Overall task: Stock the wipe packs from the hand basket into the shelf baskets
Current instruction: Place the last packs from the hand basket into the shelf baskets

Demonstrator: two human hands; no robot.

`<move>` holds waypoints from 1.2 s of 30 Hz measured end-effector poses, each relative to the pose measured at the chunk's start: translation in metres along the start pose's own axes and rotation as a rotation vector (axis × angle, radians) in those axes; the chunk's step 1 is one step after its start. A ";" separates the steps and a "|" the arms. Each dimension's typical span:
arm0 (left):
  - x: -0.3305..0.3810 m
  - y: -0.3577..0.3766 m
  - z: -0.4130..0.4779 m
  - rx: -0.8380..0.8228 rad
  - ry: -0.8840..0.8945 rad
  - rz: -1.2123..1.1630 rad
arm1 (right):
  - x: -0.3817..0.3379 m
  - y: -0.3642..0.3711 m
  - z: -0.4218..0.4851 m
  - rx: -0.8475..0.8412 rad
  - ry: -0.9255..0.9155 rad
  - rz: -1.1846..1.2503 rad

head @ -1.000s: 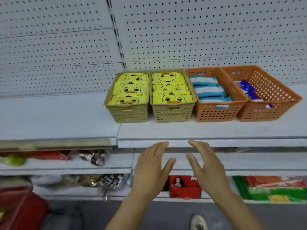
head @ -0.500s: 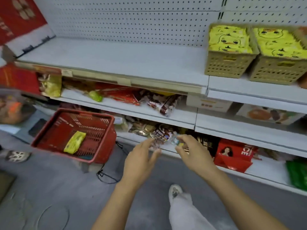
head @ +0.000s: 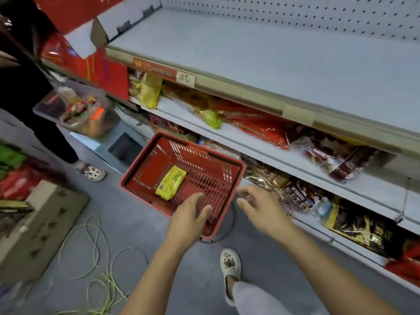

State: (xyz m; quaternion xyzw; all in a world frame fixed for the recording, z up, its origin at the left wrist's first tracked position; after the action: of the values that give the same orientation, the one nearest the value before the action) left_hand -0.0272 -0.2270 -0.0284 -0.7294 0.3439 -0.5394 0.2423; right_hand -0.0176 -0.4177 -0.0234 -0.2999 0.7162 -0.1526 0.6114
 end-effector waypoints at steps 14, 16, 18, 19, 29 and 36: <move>-0.191 -0.021 0.179 -0.252 -0.349 -0.107 | 0.055 0.178 0.124 -0.341 0.425 0.053; -0.216 -0.011 0.200 -0.286 -0.377 -0.102 | 0.070 0.202 0.126 -0.368 0.523 0.063; -0.240 0.001 0.223 -0.313 -0.412 -0.102 | 0.082 0.228 0.127 -0.406 0.587 0.079; -0.254 0.007 0.233 -0.328 -0.437 -0.091 | 0.086 0.241 0.129 -0.431 0.601 0.076; -0.336 0.065 0.303 -0.420 -0.375 0.093 | 0.132 0.328 0.140 -0.542 0.672 0.063; -0.345 0.088 0.322 -0.369 -0.357 0.223 | 0.137 0.333 0.163 -0.495 0.429 -0.323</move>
State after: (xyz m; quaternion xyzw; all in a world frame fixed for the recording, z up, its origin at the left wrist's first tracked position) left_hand 0.1956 -0.0256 -0.4027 -0.8022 0.4665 -0.3006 0.2199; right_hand 0.0491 -0.2203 -0.3590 -0.5092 0.7868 -0.1288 0.3242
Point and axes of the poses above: each hand's wrist, its own z-axis towards the middle knuckle, its own y-axis out of the palm, x = y × z, the point moved 10 cm from there along z, towards the middle knuckle, and after that the axes turned 2 degrees about -z, right-handed, at the moved point
